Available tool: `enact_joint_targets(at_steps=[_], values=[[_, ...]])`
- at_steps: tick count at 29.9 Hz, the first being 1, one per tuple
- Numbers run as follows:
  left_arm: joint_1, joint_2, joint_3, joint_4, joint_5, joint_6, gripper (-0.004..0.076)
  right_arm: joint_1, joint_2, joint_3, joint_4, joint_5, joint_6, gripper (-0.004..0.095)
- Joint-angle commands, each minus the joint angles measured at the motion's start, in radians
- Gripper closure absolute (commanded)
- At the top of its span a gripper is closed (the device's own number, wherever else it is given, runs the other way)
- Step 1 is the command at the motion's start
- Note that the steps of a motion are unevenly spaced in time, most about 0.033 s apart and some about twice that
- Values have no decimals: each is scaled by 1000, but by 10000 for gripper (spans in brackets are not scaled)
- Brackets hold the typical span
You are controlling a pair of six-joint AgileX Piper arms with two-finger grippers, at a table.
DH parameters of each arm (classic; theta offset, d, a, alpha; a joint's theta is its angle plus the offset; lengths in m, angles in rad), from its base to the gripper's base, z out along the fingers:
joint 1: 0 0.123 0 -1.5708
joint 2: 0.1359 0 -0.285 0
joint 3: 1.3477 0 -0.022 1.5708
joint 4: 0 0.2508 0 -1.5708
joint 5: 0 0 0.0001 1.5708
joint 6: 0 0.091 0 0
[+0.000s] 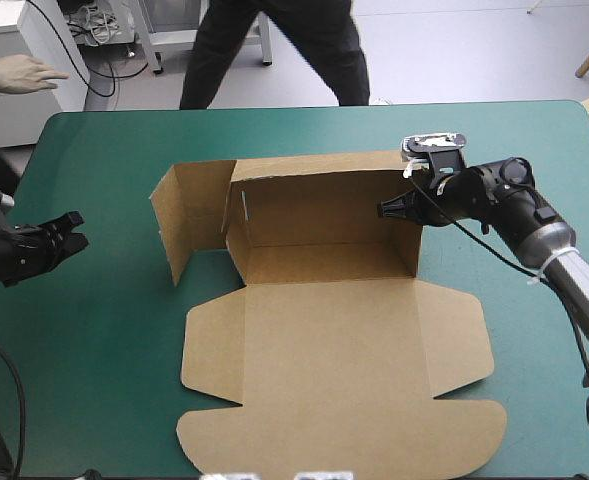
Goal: Fold the box
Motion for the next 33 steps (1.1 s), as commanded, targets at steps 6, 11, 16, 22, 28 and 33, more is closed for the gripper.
enact_joint_targets(at_steps=[6,11,16,22,28,33], values=[[2,-37,-23,-58,-37,1,717,-4,-42,-119,62,268,13,924],[2,-37,-23,-58,-32,1,717,-4,-42,-119,83,336,11,924],[2,-37,-23,-59,-26,1,717,-4,-26,-119,79,308,8,924],[2,-37,-23,-64,-16,1,717,-4,60,-119,69,265,-15,924],[2,-37,-23,-71,-7,1,717,-4,141,-132,39,135,-15,924],[2,-37,-23,-73,-16,7,717,-4,180,-132,37,51,-15,922]])
